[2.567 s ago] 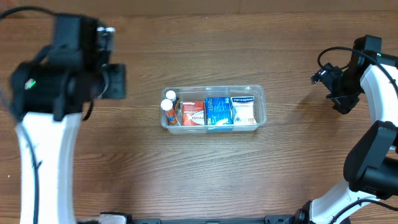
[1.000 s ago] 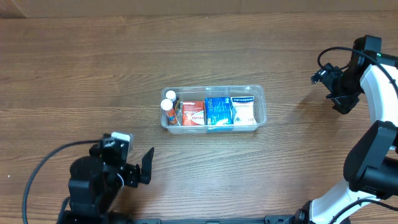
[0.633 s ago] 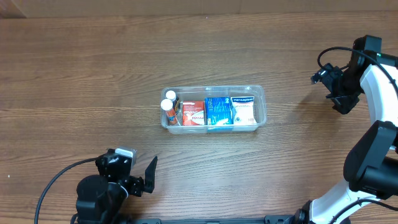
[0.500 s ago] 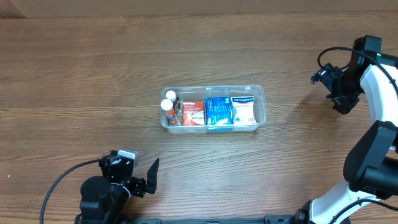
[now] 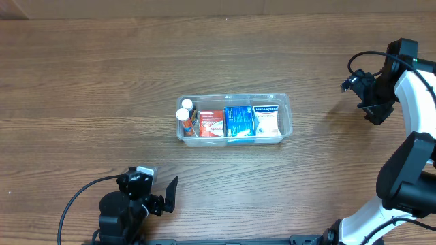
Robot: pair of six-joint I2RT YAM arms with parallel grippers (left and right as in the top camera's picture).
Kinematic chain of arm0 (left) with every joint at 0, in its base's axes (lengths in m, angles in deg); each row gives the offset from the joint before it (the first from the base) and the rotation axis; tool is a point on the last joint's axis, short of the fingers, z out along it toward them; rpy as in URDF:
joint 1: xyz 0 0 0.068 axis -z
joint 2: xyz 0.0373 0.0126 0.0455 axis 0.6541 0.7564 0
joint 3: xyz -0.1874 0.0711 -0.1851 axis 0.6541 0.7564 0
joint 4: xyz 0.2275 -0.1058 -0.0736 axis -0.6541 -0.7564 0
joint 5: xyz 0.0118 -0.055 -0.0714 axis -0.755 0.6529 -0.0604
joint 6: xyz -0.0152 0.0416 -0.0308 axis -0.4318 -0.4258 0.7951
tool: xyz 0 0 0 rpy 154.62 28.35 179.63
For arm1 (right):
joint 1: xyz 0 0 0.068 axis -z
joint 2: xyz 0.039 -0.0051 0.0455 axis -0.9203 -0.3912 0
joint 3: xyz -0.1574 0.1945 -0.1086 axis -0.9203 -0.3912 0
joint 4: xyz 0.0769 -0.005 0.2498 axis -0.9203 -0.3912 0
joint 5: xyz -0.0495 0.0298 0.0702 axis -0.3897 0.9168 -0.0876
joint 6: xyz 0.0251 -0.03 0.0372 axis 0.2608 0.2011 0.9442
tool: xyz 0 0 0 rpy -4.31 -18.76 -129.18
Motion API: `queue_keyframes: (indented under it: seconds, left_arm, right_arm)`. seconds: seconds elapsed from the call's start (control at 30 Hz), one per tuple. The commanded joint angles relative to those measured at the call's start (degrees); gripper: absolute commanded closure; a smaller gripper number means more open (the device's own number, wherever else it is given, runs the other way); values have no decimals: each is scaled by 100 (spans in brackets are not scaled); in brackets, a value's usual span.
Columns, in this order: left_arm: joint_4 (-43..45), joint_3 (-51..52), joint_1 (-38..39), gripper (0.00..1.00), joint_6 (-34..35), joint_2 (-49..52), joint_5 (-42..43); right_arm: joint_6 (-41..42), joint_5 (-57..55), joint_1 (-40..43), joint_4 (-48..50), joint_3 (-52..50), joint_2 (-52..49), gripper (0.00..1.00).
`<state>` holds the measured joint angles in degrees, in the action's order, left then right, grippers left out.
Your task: Pack container
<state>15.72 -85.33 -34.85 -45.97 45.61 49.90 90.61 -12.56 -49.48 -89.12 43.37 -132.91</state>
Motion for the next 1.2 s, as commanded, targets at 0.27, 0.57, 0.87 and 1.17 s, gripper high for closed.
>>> queue_keyframes:
  seconds: [0.27, 0.57, 0.87, 1.17]
  left_arm:
    - [0, 61, 44, 0, 55, -85, -129]
    - [0, 61, 44, 0, 55, -85, -129]
    - [0, 61, 44, 0, 55, -85, -129]
    - [0, 61, 44, 0, 55, -85, -129]
  right_arm:
    - [22, 24, -15, 70, 7, 20, 0]
    - [22, 9, -673, 68, 2, 1794, 0]
    - [-1705, -850, -1191, 601, -516, 4277, 0]
    - [-2874, -774, -1191, 2599, -4673, 7475, 0]
